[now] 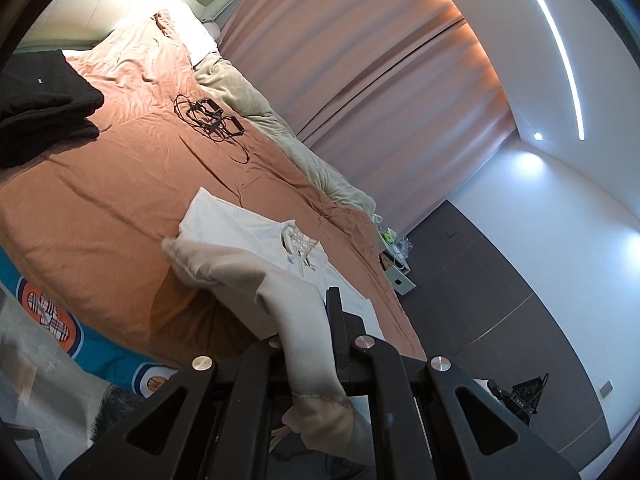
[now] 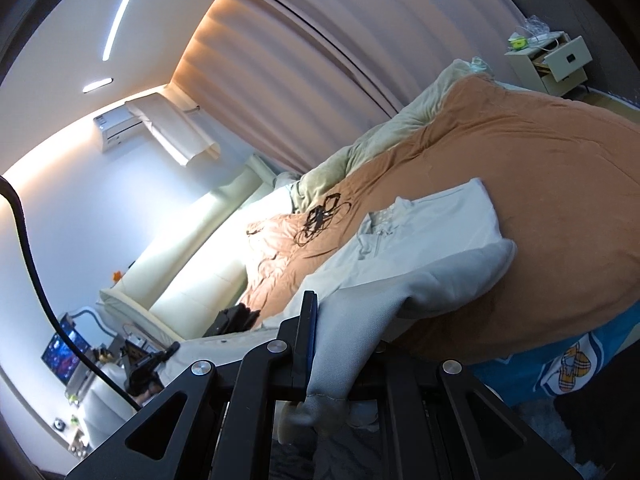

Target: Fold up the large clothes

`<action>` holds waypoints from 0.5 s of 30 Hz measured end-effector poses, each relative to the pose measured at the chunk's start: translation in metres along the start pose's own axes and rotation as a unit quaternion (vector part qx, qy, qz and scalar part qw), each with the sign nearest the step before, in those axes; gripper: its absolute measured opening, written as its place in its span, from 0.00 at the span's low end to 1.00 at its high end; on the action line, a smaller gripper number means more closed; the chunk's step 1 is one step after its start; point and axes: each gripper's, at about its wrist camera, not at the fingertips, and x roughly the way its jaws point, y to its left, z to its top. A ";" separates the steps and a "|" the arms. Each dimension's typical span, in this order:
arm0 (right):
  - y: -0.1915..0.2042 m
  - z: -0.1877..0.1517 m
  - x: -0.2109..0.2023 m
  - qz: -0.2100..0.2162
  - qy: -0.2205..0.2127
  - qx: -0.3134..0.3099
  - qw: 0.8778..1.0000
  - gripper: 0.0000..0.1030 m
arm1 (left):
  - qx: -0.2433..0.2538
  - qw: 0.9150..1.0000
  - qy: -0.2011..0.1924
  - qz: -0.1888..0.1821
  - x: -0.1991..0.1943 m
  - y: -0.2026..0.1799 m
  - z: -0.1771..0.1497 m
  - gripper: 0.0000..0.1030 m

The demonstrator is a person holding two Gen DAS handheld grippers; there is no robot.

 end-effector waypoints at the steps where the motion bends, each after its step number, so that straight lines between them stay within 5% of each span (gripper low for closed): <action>1: -0.001 0.004 0.003 -0.001 -0.001 0.001 1.000 0.10 | 0.001 1.000 -0.001 0.000 0.004 -0.001 0.005 0.06; 15: 0.010 0.114 0.079 -0.026 -0.045 -0.025 0.998 0.10 | 0.043 0.999 -0.003 0.015 0.091 -0.027 0.104 0.06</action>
